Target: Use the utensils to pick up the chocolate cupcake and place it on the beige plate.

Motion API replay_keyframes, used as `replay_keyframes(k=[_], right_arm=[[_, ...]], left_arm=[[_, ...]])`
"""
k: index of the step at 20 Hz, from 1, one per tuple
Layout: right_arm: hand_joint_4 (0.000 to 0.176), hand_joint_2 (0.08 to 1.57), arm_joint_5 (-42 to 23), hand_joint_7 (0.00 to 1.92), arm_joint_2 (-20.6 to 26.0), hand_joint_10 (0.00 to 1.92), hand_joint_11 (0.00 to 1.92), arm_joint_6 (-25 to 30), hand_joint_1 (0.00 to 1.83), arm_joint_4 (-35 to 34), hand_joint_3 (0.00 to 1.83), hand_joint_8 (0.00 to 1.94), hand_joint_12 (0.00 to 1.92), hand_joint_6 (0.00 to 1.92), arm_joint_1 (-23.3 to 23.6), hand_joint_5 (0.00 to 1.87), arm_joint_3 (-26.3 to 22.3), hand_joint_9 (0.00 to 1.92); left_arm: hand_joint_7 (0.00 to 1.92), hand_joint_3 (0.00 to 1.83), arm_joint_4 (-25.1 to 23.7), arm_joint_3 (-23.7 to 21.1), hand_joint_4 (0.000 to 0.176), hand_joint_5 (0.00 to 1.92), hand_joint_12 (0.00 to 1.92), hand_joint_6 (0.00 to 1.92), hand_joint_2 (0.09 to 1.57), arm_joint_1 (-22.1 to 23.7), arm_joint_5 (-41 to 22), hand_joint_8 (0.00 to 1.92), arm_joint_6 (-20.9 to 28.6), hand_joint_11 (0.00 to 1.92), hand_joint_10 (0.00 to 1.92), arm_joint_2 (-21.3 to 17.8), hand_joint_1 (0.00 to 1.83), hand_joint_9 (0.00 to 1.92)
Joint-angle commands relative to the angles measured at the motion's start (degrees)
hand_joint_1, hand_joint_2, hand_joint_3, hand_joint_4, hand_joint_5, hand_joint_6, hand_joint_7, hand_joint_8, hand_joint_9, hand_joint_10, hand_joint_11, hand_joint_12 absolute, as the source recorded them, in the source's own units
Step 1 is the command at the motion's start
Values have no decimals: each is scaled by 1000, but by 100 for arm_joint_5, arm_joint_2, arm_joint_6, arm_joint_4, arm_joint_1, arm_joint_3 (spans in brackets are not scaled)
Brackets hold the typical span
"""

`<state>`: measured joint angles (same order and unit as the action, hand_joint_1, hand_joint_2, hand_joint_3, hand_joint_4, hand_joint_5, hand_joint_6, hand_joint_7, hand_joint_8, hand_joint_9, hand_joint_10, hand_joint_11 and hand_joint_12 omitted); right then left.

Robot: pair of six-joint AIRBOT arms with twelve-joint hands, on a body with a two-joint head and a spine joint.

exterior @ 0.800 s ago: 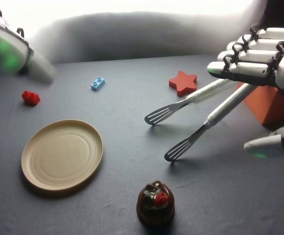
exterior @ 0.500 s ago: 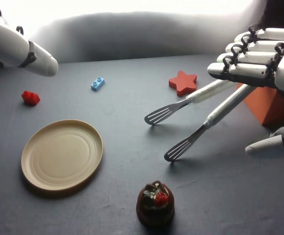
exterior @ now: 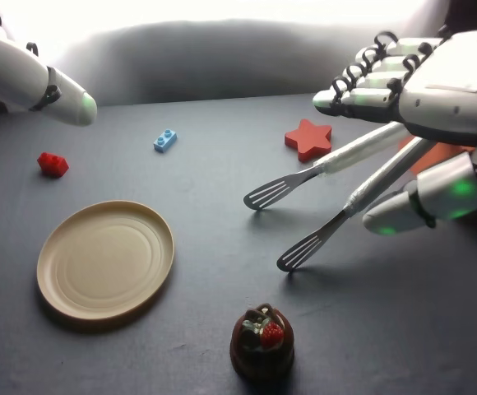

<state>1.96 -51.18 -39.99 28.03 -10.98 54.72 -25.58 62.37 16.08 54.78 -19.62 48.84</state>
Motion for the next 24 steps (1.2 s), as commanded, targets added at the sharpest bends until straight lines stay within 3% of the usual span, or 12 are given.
replay_keyframes(k=[1,5,8,12,13,15,17,19,22,24], right_arm=[[0,917,-223,75,-24,0,0,67,259,-27,0,0,151,0,117,44,97,84],[0,954,-319,54,-359,2,5,-38,254,-27,6,2,86,2,119,20,364,62],[0,972,-398,39,-616,0,0,-305,262,-28,2,0,162,0,160,0,628,50],[0,967,-2065,0,-573,0,0,-708,291,-24,0,0,62,0,-220,0,757,0],[0,942,-2202,0,-553,0,0,-312,350,320,0,0,41,0,-250,0,774,0],[0,919,-2417,0,-553,0,24,1756,459,1774,0,0,50,0,-207,0,978,0],[0,890,-2359,0,-571,0,0,2980,560,2420,0,0,164,0,-83,0,1123,0],[0,940,-1866,0,-605,0,0,4045,547,3285,12,0,62,0,137,0,1145,0],[0,945,-1122,0,-698,0,22,4270,605,3640,7,0,13,0,265,0,1153,0],[0,957,-1057,0,-738,0,4,4270,681,3776,8,0,2,0,217,0,1161,0]], left_arm=[[45,0,-196,2,0,60,137,1,1106,55,-344,0,7,0,1,-26,164,49],[98,0,-196,-12,0,85,248,1,1096,67,-344,6,5,0,4,-23,188,91],[77,0,-195,-4,0,69,164,3,1098,38,-325,1,-14,0,1,-26,216,64],[33,2,-196,-78,0,56,33,2,1114,48,-322,2,-14,0,2,-33,243,23],[9,9,-196,-98,0,36,6,1,1133,48,-317,1,-14,0,0,-38,217,4],[1,10,-195,-106,0,8,5,0,1140,45,-278,0,-16,8,3,-42,210,8],[10,6,-195,-110,0,0,11,0,1143,48,-267,3,-16,22,7,-41,178,21],[25,3,-195,-107,0,5,26,2,1145,60,-254,6,-16,43,10,-40,177,42],[30,0,-196,-80,0,18,29,6,1142,56,-210,5,-17,44,11,-37,211,53],[50,0,-196,-85,0,19,36,6,1138,57,-192,10,-17,41,9,-36,224,55]])
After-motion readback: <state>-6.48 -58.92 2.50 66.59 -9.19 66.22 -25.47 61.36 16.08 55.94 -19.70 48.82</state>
